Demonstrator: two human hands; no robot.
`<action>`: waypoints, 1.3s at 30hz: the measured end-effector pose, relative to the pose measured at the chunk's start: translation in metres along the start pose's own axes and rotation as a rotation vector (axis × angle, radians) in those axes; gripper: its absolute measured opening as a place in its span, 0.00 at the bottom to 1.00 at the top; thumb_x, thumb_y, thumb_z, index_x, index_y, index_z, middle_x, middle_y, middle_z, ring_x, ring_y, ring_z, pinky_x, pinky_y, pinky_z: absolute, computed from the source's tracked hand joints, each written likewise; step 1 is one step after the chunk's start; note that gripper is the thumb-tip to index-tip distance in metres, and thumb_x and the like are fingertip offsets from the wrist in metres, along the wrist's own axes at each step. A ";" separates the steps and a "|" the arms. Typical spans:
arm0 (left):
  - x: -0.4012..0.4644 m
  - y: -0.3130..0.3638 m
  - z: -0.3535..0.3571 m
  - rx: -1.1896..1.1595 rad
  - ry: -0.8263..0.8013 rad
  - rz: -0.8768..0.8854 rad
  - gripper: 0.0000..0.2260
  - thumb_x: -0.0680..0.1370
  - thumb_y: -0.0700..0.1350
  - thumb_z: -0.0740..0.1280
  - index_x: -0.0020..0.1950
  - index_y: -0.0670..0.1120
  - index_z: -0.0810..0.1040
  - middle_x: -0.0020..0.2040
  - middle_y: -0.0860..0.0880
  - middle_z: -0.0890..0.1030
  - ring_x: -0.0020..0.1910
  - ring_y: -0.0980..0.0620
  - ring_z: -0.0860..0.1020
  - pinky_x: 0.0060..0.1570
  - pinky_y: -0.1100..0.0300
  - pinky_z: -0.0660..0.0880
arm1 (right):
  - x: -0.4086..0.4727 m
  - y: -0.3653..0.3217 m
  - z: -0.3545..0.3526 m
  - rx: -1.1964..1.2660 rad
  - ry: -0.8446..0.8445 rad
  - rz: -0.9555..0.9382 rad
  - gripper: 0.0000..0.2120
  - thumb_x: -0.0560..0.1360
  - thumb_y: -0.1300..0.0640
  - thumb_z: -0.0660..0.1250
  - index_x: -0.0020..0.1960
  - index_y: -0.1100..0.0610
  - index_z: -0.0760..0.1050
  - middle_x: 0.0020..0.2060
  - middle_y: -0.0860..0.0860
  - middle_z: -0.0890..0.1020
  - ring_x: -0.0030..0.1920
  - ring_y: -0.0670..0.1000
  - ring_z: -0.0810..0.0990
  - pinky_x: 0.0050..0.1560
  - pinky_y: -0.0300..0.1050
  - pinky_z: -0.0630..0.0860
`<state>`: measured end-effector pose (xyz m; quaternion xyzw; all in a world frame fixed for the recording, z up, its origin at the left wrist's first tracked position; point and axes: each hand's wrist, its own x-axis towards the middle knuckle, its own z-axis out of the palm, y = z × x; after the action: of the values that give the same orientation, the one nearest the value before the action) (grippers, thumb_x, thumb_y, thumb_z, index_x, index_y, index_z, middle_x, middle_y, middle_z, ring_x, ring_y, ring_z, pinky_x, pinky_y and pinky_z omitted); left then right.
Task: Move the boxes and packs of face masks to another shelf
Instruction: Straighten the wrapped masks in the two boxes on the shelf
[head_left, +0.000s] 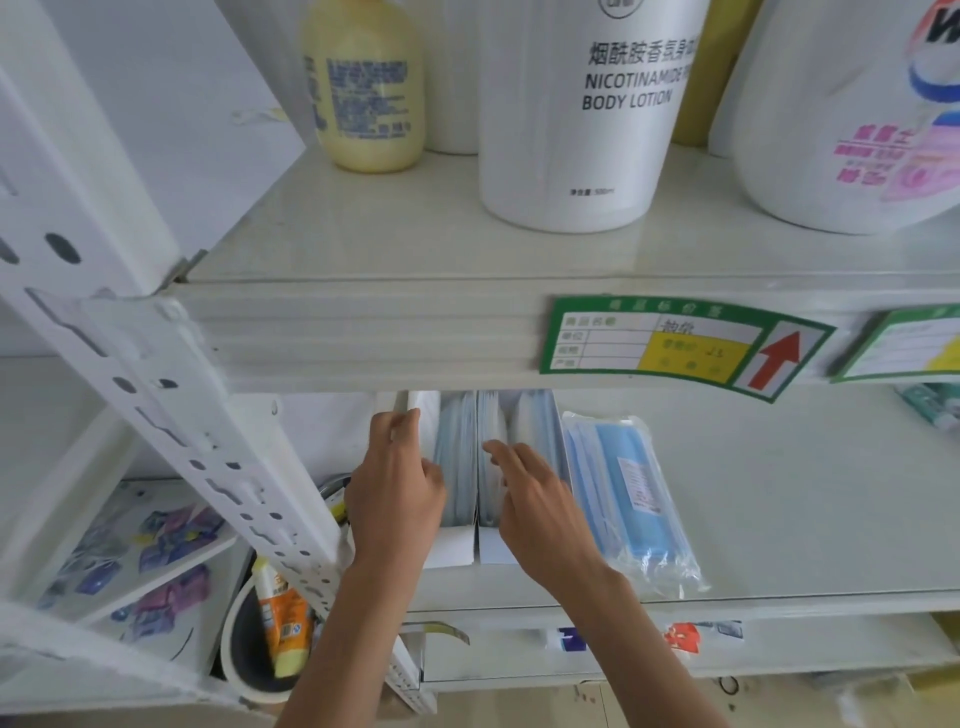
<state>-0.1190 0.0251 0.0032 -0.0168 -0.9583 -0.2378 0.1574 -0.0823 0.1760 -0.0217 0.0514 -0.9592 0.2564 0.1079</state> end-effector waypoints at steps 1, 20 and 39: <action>0.000 0.000 -0.001 -0.015 0.014 0.001 0.22 0.75 0.35 0.67 0.69 0.44 0.75 0.65 0.47 0.75 0.36 0.42 0.81 0.32 0.57 0.67 | 0.001 0.001 -0.001 0.045 -0.006 0.020 0.30 0.72 0.74 0.59 0.70 0.52 0.65 0.59 0.51 0.75 0.51 0.53 0.79 0.49 0.47 0.80; 0.007 0.032 0.003 -0.319 -0.069 0.018 0.23 0.73 0.31 0.66 0.68 0.42 0.78 0.62 0.45 0.78 0.48 0.53 0.75 0.49 0.62 0.68 | -0.007 0.024 -0.021 -0.169 -0.218 0.024 0.11 0.77 0.62 0.58 0.52 0.52 0.77 0.46 0.46 0.82 0.52 0.49 0.78 0.78 0.54 0.52; 0.005 0.089 0.017 -0.053 -0.272 0.129 0.12 0.78 0.39 0.62 0.62 0.44 0.70 0.61 0.42 0.71 0.49 0.39 0.80 0.44 0.51 0.76 | -0.008 0.035 -0.012 0.069 -0.016 -0.010 0.18 0.75 0.66 0.59 0.61 0.52 0.71 0.50 0.45 0.78 0.50 0.46 0.75 0.68 0.52 0.67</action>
<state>-0.1192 0.1113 0.0302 -0.1147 -0.9611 -0.2481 0.0406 -0.0780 0.2126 -0.0300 0.0618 -0.9503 0.2883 0.0998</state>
